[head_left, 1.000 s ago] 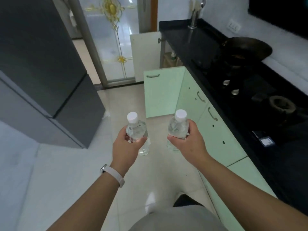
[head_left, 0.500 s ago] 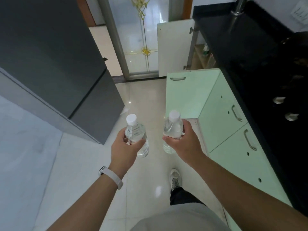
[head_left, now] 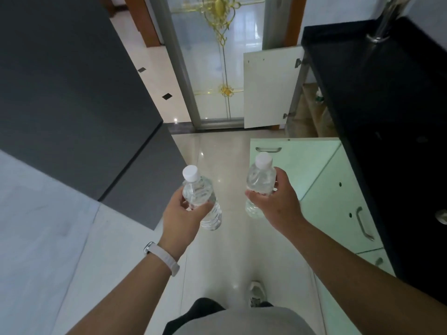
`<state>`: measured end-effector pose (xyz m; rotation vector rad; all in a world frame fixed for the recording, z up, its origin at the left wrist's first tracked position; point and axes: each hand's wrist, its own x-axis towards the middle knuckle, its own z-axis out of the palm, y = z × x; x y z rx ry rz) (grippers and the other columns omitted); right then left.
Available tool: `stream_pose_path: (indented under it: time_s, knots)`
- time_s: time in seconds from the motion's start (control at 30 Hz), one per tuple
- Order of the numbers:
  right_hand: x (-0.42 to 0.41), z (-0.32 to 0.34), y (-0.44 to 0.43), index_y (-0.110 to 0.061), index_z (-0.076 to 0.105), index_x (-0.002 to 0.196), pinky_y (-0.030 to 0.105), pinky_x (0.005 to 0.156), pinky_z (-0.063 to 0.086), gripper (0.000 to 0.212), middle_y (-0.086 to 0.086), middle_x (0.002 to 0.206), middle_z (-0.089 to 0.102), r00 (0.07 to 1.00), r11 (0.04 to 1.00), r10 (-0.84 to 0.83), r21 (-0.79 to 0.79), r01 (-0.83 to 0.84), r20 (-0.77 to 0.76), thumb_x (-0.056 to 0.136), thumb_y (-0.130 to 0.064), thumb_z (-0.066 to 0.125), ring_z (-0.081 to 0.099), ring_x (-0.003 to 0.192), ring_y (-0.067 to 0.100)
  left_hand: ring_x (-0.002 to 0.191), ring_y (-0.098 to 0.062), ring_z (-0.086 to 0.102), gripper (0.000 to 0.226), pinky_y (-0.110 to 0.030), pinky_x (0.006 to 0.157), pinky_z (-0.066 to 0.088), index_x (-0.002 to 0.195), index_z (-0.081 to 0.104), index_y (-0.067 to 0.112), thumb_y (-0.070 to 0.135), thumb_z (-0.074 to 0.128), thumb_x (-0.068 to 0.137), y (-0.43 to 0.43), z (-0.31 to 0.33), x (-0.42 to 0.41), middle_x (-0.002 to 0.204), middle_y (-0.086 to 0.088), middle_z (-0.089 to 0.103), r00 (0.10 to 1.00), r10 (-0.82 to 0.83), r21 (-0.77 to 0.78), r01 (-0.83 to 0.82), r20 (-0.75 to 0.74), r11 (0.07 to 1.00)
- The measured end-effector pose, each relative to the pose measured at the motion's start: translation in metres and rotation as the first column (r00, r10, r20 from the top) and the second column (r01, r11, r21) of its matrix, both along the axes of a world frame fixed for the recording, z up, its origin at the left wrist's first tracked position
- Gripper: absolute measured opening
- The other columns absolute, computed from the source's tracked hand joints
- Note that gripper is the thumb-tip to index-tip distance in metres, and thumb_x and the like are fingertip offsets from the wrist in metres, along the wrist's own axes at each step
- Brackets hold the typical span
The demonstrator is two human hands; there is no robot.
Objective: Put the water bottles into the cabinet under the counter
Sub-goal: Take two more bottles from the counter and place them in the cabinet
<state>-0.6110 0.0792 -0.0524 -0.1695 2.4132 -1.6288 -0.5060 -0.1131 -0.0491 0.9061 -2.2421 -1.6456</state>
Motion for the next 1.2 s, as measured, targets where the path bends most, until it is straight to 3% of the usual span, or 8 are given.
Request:
stream_pose_path:
  time_s: [0.13,0.27,0.43,0.6,0.7,0.87,1.03,1.2]
  knots:
    - [-0.028,0.004,-0.020,-0.036,0.046,0.113,0.019,0.073,0.046,0.057,-0.021,0.100,0.059,1.000,0.999,0.026,-0.019,-0.026,-0.005,0.071,-0.031,0.085,0.059,0.090,0.002,0.085,0.004,0.066,0.037,-0.011,0.070,0.047,0.111,0.068,0.028,0.021,0.084,0.078,-0.022,-0.002,-0.026,0.099,0.013,0.073,0.999,0.034,-0.012,-0.034,-0.007,0.999]
    - [-0.057,0.001,-0.044,-0.038,0.047,0.112,0.025,0.078,0.051,0.057,-0.021,0.100,0.060,1.000,1.000,0.025,-0.009,-0.025,0.009,0.071,-0.032,0.085,0.061,0.091,0.001,0.086,0.002,0.066,0.040,-0.018,0.075,0.047,0.114,0.068,0.029,0.023,0.084,0.077,-0.051,-0.009,-0.056,0.101,0.012,0.073,0.999,0.041,-0.004,-0.041,-0.009,0.999]
    - [-0.101,0.001,-0.089,-0.039,0.046,0.108,0.014,0.069,0.045,0.053,-0.025,0.094,0.059,0.999,0.998,0.034,0.048,-0.035,0.026,0.073,-0.031,0.085,0.058,0.081,-0.010,0.084,0.002,0.067,0.038,-0.015,0.073,0.049,0.111,0.069,0.029,0.021,0.084,0.077,-0.100,-0.022,-0.111,0.098,0.012,0.073,0.999,0.009,0.037,-0.007,-0.037,0.999]
    - [-0.156,0.002,-0.154,-0.039,0.047,0.098,0.026,0.077,0.053,0.047,-0.020,0.092,0.061,0.998,0.994,-0.029,0.105,0.024,0.051,0.071,-0.034,0.085,0.062,0.082,-0.001,0.081,0.004,0.066,0.034,-0.013,0.069,0.047,0.108,0.069,0.028,0.018,0.083,0.079,-0.170,-0.027,-0.176,0.096,0.012,0.074,0.997,-0.047,0.045,0.050,-0.054,0.998]
    - [-0.187,0.009,-0.195,-0.039,0.047,0.097,0.024,0.076,0.052,0.047,-0.021,0.090,0.061,0.998,0.991,-0.036,0.129,0.030,0.049,0.071,-0.032,0.085,0.061,0.079,-0.006,0.081,0.008,0.065,0.037,-0.006,0.065,0.047,0.110,0.067,0.025,0.014,0.083,0.079,-0.213,-0.025,-0.210,0.097,0.013,0.072,0.996,-0.059,0.038,0.062,-0.068,0.997]
    - [-0.230,0.015,-0.247,-0.037,0.048,0.113,0.020,0.075,0.050,0.057,-0.022,0.099,0.060,0.999,0.992,-0.049,0.117,0.047,0.019,0.070,-0.035,0.086,0.061,0.087,-0.002,0.093,-0.012,0.070,0.043,-0.029,0.081,0.054,0.115,0.068,0.022,0.018,0.085,0.076,-0.276,-0.023,-0.265,0.102,0.007,0.073,0.990,-0.102,0.033,0.105,-0.099,0.994]
    - [-0.261,0.023,-0.274,-0.040,0.049,0.110,0.021,0.077,0.050,0.054,-0.020,0.101,0.062,0.998,0.995,-0.070,0.077,0.069,0.010,0.072,-0.028,0.086,0.063,0.089,0.002,0.084,0.006,0.066,0.040,-0.007,0.068,0.049,0.115,0.067,0.016,0.009,0.082,0.079,-0.306,-0.015,-0.305,0.099,0.013,0.071,0.980,-0.120,0.031,0.126,-0.156,0.991]
    - [-0.295,0.016,-0.287,-0.036,0.049,0.117,0.023,0.080,0.050,0.058,-0.017,0.104,0.062,0.995,0.994,-0.095,0.048,0.093,0.029,0.073,-0.025,0.085,0.062,0.093,0.007,0.089,0.000,0.067,0.044,-0.012,0.072,0.051,0.118,0.065,0.018,0.007,0.082,0.078,-0.318,-0.019,-0.346,0.104,0.011,0.071,0.981,-0.130,0.089,0.144,-0.143,0.986]
